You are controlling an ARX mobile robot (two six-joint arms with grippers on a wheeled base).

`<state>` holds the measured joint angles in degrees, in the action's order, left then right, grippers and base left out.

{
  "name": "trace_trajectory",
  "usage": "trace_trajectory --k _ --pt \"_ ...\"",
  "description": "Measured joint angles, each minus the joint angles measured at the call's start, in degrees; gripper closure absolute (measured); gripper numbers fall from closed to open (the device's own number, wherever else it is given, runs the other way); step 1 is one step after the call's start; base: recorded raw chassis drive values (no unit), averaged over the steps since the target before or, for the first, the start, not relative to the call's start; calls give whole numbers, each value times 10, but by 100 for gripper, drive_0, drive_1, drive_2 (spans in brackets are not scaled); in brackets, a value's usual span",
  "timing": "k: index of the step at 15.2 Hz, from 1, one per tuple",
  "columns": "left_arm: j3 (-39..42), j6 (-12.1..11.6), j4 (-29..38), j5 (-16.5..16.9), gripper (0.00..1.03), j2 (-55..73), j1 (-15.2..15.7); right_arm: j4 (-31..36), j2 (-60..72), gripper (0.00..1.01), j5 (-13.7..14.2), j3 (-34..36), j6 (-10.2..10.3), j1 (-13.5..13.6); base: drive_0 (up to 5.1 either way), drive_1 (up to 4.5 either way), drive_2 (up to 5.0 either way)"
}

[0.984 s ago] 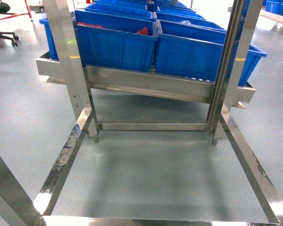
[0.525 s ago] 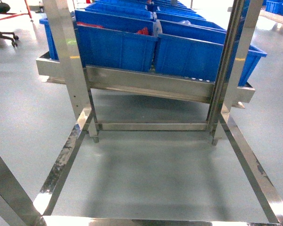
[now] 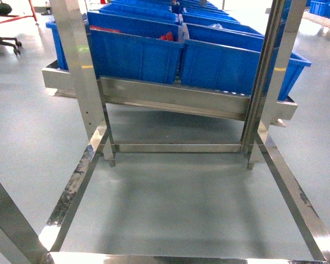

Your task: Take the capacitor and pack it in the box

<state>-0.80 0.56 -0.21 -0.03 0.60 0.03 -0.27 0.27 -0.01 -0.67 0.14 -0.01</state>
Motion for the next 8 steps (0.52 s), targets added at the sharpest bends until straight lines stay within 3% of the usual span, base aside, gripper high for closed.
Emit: trace_trajectory --k 8 --pt "0 0 -1 0 5 0 0 -1 0 3 0 0 0 0 0 0 0"
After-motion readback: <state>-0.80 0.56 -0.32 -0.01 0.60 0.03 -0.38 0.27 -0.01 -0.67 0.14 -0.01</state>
